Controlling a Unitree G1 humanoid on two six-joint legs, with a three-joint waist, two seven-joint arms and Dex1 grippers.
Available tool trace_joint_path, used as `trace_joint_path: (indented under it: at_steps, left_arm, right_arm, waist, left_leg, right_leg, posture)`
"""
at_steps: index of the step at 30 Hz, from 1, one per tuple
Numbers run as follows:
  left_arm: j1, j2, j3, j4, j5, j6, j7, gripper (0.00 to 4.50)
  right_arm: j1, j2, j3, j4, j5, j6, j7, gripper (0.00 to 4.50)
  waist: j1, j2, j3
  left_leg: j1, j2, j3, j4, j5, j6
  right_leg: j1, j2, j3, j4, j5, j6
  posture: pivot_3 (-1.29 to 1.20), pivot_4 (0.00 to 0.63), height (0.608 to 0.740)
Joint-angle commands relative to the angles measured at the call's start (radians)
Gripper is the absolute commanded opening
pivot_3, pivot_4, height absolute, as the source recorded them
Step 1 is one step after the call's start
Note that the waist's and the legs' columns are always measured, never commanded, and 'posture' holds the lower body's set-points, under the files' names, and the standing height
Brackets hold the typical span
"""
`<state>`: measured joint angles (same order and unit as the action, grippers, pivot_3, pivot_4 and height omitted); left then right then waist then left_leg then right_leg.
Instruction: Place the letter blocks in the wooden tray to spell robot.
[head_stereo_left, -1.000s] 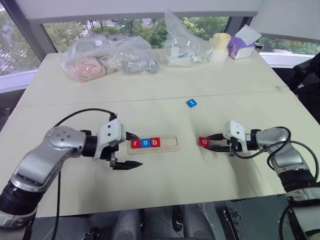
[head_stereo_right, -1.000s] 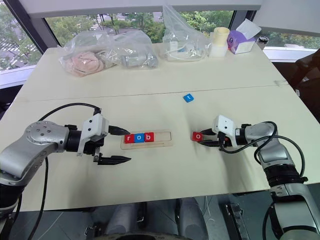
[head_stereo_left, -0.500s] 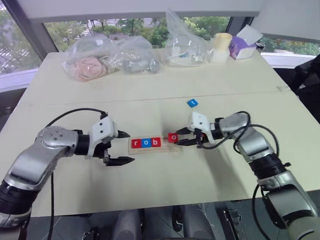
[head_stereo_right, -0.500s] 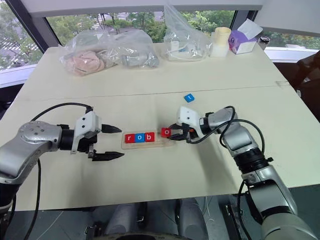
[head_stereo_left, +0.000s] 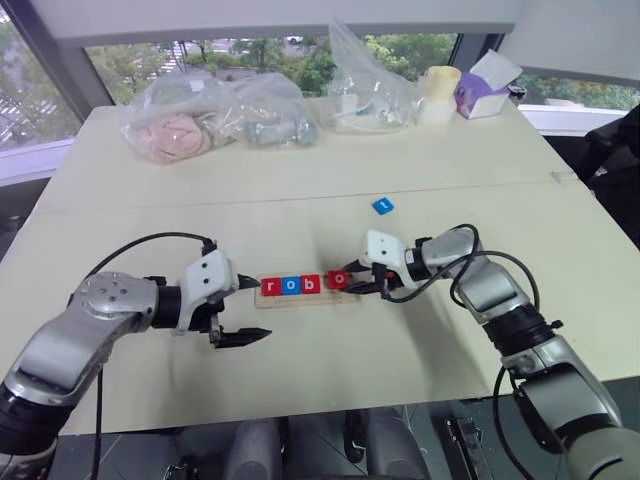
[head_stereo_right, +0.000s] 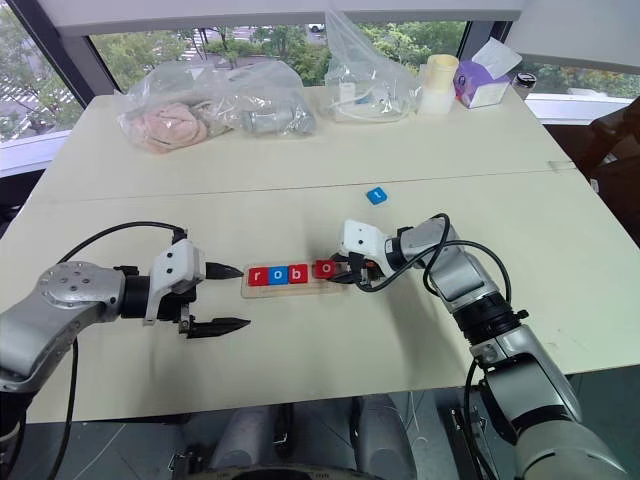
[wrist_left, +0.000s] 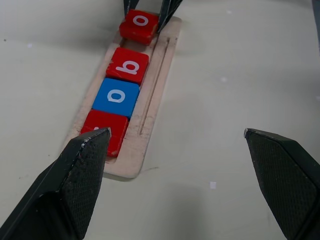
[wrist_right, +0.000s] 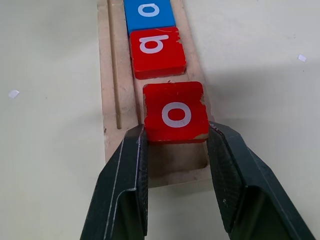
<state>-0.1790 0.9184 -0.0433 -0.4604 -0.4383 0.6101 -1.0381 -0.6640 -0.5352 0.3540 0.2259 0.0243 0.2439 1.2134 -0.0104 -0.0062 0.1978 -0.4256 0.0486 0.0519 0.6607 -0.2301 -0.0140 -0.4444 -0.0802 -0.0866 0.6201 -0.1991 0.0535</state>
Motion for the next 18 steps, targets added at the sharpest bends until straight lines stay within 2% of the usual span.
trace_joint_path:
  at_steps: [1, 11, 12, 15, 16, 18]
  left_arm:
    - [-0.006, 0.004, 0.025, -0.020, -0.008, -0.001, 0.007, 4.50]
    - [-0.024, -0.006, 0.011, -0.003, -0.004, -0.008, 0.015, 4.50]
    - [-0.025, -0.006, 0.011, -0.002, -0.005, -0.008, 0.015, 4.50]
    - [-0.028, -0.008, 0.009, 0.008, -0.002, -0.011, 0.017, 4.50]
    - [-0.029, -0.009, 0.008, 0.011, 0.000, -0.012, 0.017, 4.50]
    - [-0.031, -0.010, 0.006, 0.016, 0.002, -0.014, 0.017, 4.50]
  right_arm:
    - [-0.020, 0.015, 0.000, -0.024, 0.007, 0.000, 0.004, 1.10]
    - [-0.018, 0.026, 0.006, -0.046, 0.009, -0.005, 0.024, 1.10]
    - [-0.017, 0.027, 0.006, -0.050, 0.012, -0.006, 0.025, 2.14]
    - [-0.035, 0.047, -0.015, -0.045, 0.015, -0.010, -0.013, 3.66]
    - [-0.047, 0.055, -0.026, -0.040, 0.018, -0.008, -0.029, 4.07]
    - [-0.063, 0.064, -0.040, -0.030, 0.021, -0.007, -0.048, 4.07]
  waist:
    - [0.000, 0.000, 0.000]
    - [0.000, 0.000, 0.000]
    - [0.000, 0.000, 0.000]
    - [0.000, 0.000, 0.000]
    - [-0.001, 0.000, 0.000]
    - [-0.001, 0.000, 0.000]
  left_leg:
    - [0.000, 0.000, 0.000, 0.000, 0.000, 0.000]
    - [0.000, 0.000, 0.000, 0.000, 0.000, 0.000]
    - [0.000, 0.000, 0.000, 0.000, 0.000, 0.000]
    - [0.000, 0.000, 0.000, 0.000, 0.000, 0.000]
    - [0.000, 0.000, 0.000, 0.000, 0.000, 0.000]
    - [0.000, 0.000, 0.000, 0.000, 0.000, 0.000]
  right_leg:
    - [0.000, 0.000, 0.000, 0.000, 0.000, 0.000]
    - [0.000, 0.000, 0.000, 0.000, 0.000, 0.000]
    - [0.000, 0.000, 0.000, 0.000, 0.000, 0.000]
    - [0.000, 0.000, 0.000, 0.000, 0.000, 0.000]
    - [0.000, 0.000, 0.000, 0.000, 0.000, 0.000]
    - [0.000, 0.000, 0.000, 0.001, 0.000, 0.000]
  posture:
    - [0.00, 0.150, 0.740]
    - [0.00, 0.150, 0.740]
    - [0.00, 0.150, 0.740]
    - [0.00, 0.150, 0.740]
    - [0.00, 0.150, 0.740]
    - [0.00, 0.150, 0.740]
